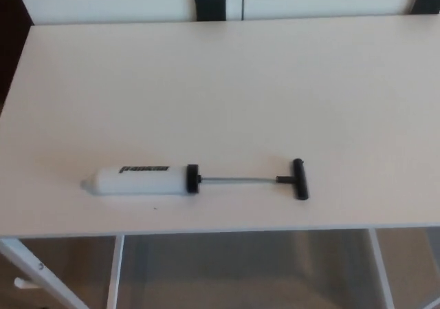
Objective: The robot walks towards a desk on which an air pump is kept in the middle. It lifts it up and holds it with its left hand and uses its right hand to compress it by pushing its handle inwards.
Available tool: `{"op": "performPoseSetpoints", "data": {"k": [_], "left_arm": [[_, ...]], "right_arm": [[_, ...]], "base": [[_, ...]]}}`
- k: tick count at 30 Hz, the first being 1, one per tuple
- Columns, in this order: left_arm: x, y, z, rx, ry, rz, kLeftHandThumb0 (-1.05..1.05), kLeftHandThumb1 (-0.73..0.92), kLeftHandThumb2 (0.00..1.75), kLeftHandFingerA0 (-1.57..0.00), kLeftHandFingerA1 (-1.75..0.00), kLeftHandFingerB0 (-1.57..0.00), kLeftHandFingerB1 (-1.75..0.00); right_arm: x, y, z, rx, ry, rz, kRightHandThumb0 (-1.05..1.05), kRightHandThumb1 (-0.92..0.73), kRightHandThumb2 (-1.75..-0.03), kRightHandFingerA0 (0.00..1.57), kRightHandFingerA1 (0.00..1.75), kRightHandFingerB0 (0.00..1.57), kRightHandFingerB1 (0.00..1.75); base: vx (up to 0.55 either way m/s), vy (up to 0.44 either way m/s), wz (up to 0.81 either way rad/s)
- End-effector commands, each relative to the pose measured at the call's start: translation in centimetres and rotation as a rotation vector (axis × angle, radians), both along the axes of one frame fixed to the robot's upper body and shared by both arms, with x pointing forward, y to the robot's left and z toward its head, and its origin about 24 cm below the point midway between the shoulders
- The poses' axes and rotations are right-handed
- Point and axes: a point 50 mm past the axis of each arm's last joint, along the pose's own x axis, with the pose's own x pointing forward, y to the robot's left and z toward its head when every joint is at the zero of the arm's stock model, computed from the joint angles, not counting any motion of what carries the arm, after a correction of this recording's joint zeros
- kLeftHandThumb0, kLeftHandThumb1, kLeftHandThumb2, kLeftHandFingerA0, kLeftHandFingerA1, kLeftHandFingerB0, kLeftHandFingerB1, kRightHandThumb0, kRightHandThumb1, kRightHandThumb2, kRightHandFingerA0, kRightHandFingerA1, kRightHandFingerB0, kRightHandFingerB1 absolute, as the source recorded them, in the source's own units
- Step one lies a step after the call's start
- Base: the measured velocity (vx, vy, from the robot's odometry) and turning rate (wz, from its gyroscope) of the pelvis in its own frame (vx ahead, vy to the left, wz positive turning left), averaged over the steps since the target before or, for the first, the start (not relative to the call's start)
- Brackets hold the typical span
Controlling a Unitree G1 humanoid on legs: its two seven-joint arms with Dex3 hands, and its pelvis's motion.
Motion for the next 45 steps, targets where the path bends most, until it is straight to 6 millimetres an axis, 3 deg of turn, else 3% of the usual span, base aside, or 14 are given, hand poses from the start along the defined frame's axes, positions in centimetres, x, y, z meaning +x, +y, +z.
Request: {"op": "performPoseSetpoints", "data": {"k": [1,2,8,14,15,23,30,31,36,39,41,43,44,45], "left_arm": [[-0.1,0.6,0.3,0.039,0.002,0.003,-0.18,0.77,0.62,-0.47,-0.38,-0.38,-0.35],[-0.1,0.6,0.3,0.038,0.005,0.007,-0.18,0.77,0.63,-0.47,-0.38,-0.36,-0.34],[-0.2,0.6,0.2,0.033,0.003,0.009,-0.18,0.78,0.63,-0.47,-0.39,-0.35,-0.35],[-0.2,0.6,0.2,0.029,0.002,0.002,-0.18,0.78,0.64,-0.46,-0.38,-0.35,-0.34],[-0.2,0.5,0.2,0.030,0.002,0.006,-0.18,0.77,0.63,-0.48,-0.39,-0.36,-0.35],[-0.3,0.8,0.8,0.020,-0.015,-0.012,-0.20,0.84,0.64,-0.44,-0.37,-0.34,-0.33],[-2.2,5.6,4.6,-0.007,-0.176,0.329,-0.18,0.68,0.63,-0.27,-0.33,-0.22,-0.31],[-3.0,7.6,6.0,0.033,-0.229,0.414,-0.18,0.63,0.61,-0.25,-0.32,-0.11,-0.28],[-4.3,13.1,10.7,0.172,-0.404,0.569,-0.14,0.60,0.63,-0.17,-0.33,-0.10,-0.23],[-2.7,15.0,17.6,0.318,-0.643,0.611,-0.09,0.66,0.62,-0.05,-0.25,-0.06,-0.25],[-1.7,14.7,20.3,0.384,-0.726,0.582,-0.18,0.63,0.68,-0.08,-0.25,-0.09,-0.20],[2.3,10.4,28.2,0.516,-1.013,0.419,-0.20,0.54,0.97,-0.01,-0.48,0.00,-0.46],[2.3,10.4,28.2,0.516,-1.013,0.419,-0.20,0.54,0.97,-0.01,-0.48,0.00,-0.46],[3.6,7.5,31.3,0.554,-1.149,0.329,-0.21,0.51,0.96,-0.01,-0.49,-0.01,-0.47]], "right_arm": [[0.2,-0.2,0.5,-0.020,-0.015,0.003,-0.02,-0.74,-0.62,0.40,0.53,0.24,0.42],[0.1,-0.3,0.4,-0.016,-0.017,0.004,-0.01,-0.57,-0.92,0.30,0.58,0.19,0.51],[0.0,-0.2,0.5,-0.014,-0.020,0.014,0.04,-0.59,-0.93,0.31,0.58,0.20,0.52],[-0.1,-0.3,0.6,-0.033,-0.012,0.021,0.00,-0.56,-0.92,0.33,0.59,0.23,0.52],[0.0,-0.4,0.5,-0.032,-0.007,0.012,0.00,-0.75,-0.60,0.40,0.52,0.30,0.43],[-0.1,-0.6,0.1,-0.035,-0.010,0.008,0.00,-0.75,-0.62,0.39,0.52,0.31,0.45],[0.1,-0.7,1.3,-0.006,-0.061,-0.009,0.01,-0.54,-0.90,0.31,0.59,0.22,0.53],[0.2,-0.8,1.6,-0.009,-0.067,-0.007,0.02,-0.81,-0.64,0.38,0.54,0.25,0.44],[0.8,-1.4,2.5,-0.033,-0.073,-0.005,0.05,-0.81,-0.64,0.39,0.53,0.26,0.43],[1.1,-1.8,2.4,-0.020,-0.085,-0.019,0.04,-0.77,-0.62,0.37,0.54,0.29,0.45],[1.1,-2.0,2.1,-0.020,-0.082,-0.017,0.02,-0.76,-0.62,0.39,0.53,0.29,0.44],[1.5,-1.9,2.1,-0.027,-0.086,-0.008,0.02,-0.79,-0.62,0.39,0.53,0.28,0.44],[1.5,-1.9,2.1,-0.027,-0.086,-0.008,0.02,-0.79,-0.62,0.39,0.53,0.28,0.44],[1.7,-1.8,2.3,-0.030,-0.092,-0.006,0.01,-0.55,-0.91,0.31,0.58,0.23,0.53]], "base": [[-0.03,0.108,-0.24],[-0.04,0.222,0.14],[0.01,0.117,0.05],[0.04,-0.016,0.05],[0.00,0.000,0.00],[0.00,0.000,0.00],[0.00,0.000,0.00],[0.00,0.000,0.00],[0.00,0.000,0.00],[0.00,0.000,0.00],[0.00,0.000,0.00],[0.00,0.000,0.00],[0.00,0.000,0.00],[0.00,0.000,0.00]]}}
